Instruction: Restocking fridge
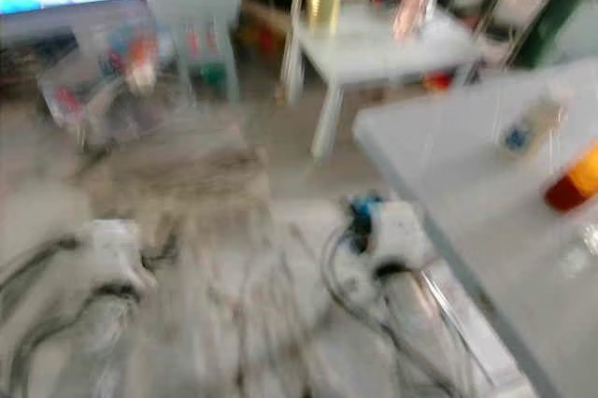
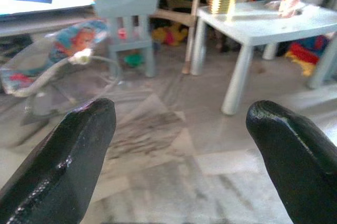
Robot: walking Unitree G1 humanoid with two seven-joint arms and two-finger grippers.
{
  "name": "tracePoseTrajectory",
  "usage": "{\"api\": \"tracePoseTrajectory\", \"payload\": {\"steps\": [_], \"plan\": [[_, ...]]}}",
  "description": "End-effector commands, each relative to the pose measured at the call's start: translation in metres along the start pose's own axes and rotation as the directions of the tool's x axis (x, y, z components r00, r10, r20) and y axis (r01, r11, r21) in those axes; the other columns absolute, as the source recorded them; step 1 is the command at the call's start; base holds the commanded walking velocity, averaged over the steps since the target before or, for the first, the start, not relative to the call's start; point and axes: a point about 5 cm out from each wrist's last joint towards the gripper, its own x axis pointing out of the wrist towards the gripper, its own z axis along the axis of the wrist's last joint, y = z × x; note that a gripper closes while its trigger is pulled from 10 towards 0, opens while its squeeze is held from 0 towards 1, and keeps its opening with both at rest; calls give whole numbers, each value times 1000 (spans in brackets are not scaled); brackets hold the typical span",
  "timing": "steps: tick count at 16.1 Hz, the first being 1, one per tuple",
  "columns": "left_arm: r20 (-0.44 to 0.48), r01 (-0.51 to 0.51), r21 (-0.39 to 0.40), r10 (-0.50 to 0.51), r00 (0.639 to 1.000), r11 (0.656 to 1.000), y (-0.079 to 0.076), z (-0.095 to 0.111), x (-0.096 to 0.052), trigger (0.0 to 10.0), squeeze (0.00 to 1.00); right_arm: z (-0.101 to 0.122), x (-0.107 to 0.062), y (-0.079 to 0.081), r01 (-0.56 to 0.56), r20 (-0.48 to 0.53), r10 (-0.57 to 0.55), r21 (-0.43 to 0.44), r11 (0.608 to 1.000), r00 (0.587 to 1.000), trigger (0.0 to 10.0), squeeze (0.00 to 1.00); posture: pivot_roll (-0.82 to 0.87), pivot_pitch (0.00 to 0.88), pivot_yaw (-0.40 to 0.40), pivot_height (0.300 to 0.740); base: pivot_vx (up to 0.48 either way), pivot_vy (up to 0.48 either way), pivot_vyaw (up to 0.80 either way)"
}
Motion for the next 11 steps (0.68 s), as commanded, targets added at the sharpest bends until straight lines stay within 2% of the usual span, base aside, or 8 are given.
{"api": "tracePoseTrajectory", "payload": {"steps": [1,3,7,11], "plan": [[4,-37,28,37,999,999,15,2,-1,10000,0,11,5,10,-22,51,22,8,1000,998,10000,0,130,61,-53,740,416,0,0],[5,-37,25,37,999,999,14,2,-1,10000,0,10,5,10,-23,51,23,8,1000,998,10000,0,130,60,-54,740,334,244,-506],[-2,-37,24,37,999,999,13,0,-2,10000,0,9,4,9,-25,49,26,-3,1000,998,10000,0,130,60,-55,740,0,0,0],[-19,-62,34,62,998,998,19,-3,-4,10000,0,6,1,8,-22,39,23,-5,1000,999,10000,0,128,60,-56,740,0,0,0]]}}
